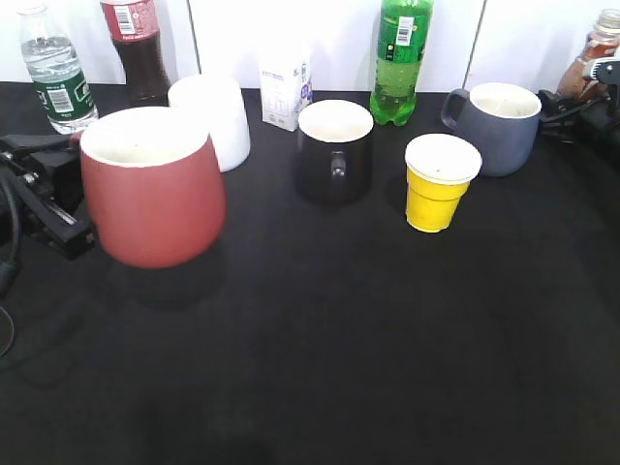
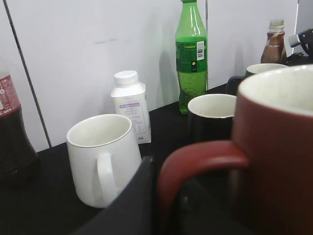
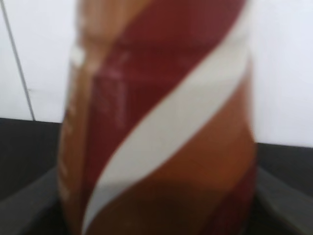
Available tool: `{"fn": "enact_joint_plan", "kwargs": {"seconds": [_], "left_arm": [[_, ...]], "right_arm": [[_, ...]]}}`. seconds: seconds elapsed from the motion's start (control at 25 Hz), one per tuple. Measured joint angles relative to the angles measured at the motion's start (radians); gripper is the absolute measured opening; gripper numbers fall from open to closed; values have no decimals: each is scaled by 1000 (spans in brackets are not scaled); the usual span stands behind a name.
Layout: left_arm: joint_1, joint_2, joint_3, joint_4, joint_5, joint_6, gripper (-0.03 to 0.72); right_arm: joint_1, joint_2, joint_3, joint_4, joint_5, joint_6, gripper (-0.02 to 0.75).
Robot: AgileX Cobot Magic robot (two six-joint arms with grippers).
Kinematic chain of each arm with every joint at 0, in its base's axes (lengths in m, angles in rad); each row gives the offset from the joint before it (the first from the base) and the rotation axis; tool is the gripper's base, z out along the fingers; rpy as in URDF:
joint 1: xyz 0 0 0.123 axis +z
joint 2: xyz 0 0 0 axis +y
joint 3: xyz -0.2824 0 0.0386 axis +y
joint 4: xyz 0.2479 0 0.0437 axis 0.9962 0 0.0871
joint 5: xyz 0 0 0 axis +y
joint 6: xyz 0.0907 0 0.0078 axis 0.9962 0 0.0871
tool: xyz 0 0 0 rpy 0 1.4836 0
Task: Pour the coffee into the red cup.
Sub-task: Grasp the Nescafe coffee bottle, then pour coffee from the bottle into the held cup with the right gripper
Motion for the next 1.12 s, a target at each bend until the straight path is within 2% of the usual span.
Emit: {"fn": "enact_joint_plan", "kwargs": {"seconds": [0.24,0.52,0.64,0.8,0.88,1.12], "left_arm": [[0,0,0,0,0,0,42],[0,0,0,0,0,0,43],[0,0,0,14,0,0,44],[0,0,0,39,-30,0,45],[0,0,0,39,-33,0,46],[0,0,0,46,-49,0,46]], "right_arm": [[2,-10,4,-25,0,2,531],[3,-365,237,-35,19,2,531],[3,-581,344,-114,98,60,531],[9,-822,440,-284,191,237,531],[69,-903,452,-315,282,264,530],[447,-933,454,-327,413,273,530]]}}
